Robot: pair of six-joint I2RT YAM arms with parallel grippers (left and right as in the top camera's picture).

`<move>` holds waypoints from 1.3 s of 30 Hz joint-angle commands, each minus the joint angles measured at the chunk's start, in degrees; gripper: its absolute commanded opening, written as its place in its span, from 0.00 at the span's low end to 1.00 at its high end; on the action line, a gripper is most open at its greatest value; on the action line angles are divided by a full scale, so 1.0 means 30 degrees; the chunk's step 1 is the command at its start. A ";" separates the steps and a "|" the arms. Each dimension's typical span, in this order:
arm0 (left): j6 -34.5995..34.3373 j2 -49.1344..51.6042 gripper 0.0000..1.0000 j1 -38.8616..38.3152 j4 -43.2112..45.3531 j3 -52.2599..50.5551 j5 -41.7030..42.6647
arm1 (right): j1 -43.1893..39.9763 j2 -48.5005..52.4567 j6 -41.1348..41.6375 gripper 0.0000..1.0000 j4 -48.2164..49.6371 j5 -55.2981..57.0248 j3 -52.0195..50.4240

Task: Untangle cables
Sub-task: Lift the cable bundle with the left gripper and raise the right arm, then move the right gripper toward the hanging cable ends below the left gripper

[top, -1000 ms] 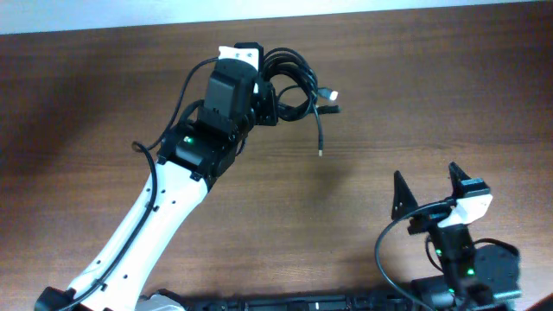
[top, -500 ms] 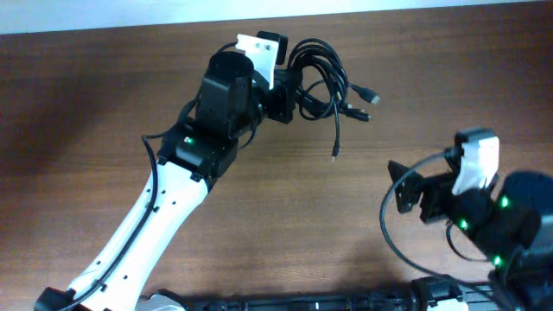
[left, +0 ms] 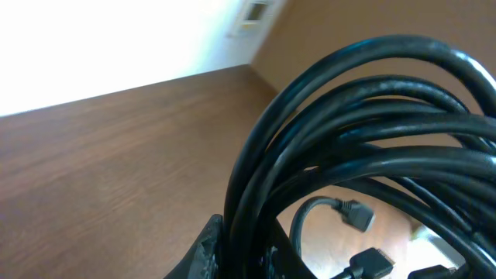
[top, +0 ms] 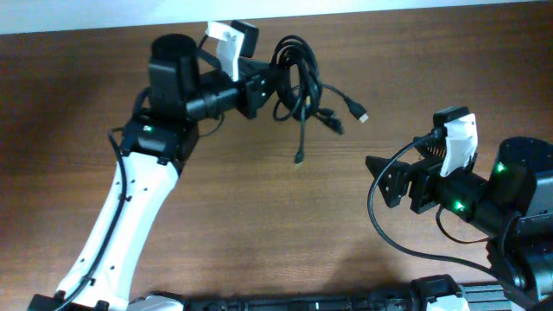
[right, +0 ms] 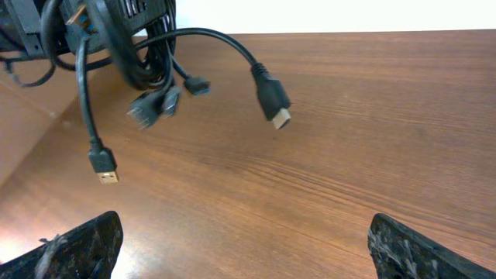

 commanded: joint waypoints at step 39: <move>1.9795 -0.0532 0.00 -0.0947 0.1406 0.0554 1.4892 | 0.0080 0.0233 0.4612 0.99 0.3854 -0.6586 0.0423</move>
